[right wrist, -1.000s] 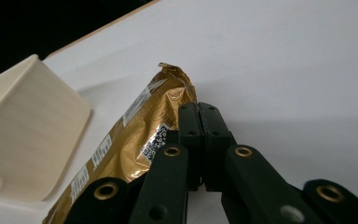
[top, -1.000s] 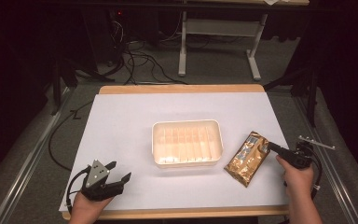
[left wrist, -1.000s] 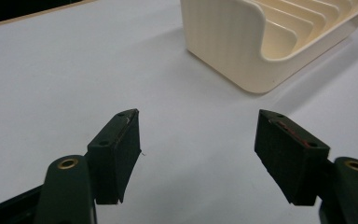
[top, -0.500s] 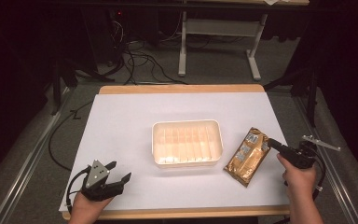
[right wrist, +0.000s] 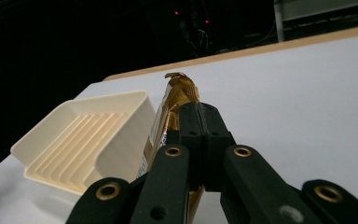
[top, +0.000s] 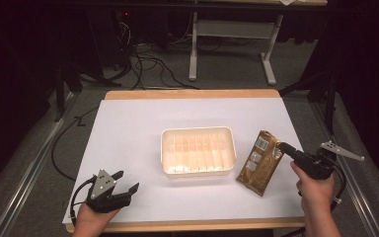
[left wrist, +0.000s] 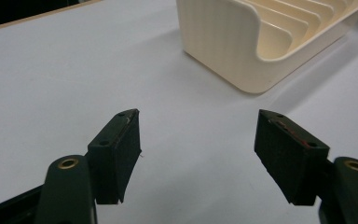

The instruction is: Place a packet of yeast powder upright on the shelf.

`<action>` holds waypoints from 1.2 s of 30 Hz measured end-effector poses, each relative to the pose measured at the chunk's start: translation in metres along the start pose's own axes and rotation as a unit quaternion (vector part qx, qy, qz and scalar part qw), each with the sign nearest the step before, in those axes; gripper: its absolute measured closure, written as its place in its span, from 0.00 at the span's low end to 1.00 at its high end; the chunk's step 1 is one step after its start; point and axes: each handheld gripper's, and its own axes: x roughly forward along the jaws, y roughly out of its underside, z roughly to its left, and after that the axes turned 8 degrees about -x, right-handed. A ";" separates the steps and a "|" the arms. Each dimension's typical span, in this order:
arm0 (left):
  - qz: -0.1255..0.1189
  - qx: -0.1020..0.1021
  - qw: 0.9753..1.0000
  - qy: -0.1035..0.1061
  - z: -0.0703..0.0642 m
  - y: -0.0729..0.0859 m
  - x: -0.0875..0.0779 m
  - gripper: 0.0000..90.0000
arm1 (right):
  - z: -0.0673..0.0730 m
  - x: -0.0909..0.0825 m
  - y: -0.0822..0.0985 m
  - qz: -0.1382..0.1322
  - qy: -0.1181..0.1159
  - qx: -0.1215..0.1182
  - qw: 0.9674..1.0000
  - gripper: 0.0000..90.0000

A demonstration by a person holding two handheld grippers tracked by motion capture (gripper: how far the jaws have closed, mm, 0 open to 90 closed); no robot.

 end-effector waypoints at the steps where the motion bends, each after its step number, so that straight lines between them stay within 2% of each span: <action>1: 0.000 0.000 1.000 0.000 0.000 0.000 0.000 0.35 | 0.003 -0.001 -0.002 -0.001 -0.001 -0.003 1.000 1.00; 5: 0.000 0.001 1.000 0.001 0.000 0.000 0.000 0.35 | 0.016 -0.003 -0.009 -0.014 -0.006 -0.026 1.000 1.00; 13: 0.002 0.001 1.000 0.001 0.000 0.000 0.001 0.35 | 0.030 -0.006 -0.020 -0.036 -0.005 -0.052 0.998 1.00; 14: 0.002 0.002 1.000 0.001 0.000 0.000 0.001 0.35 | 0.036 -0.008 -0.025 -0.044 -0.001 -0.067 0.997 1.00; 17: 0.002 0.002 1.000 0.002 0.000 0.000 0.001 0.35 | 0.042 -0.008 -0.026 -0.044 0.012 -0.087 0.995 1.00; 21: 0.002 0.002 1.000 0.002 0.000 0.000 0.001 0.35 | 0.042 -0.003 -0.020 -0.026 0.025 -0.092 0.995 1.00; 29: -0.001 0.002 1.000 0.002 0.001 0.000 -0.001 0.35 | 0.039 -0.007 -0.016 -0.030 0.040 -0.088 0.995 0.98; 36: -0.002 0.005 1.000 0.002 0.000 -0.001 -0.002 0.35 | 0.037 -0.009 -0.013 -0.030 0.053 -0.087 0.994 0.88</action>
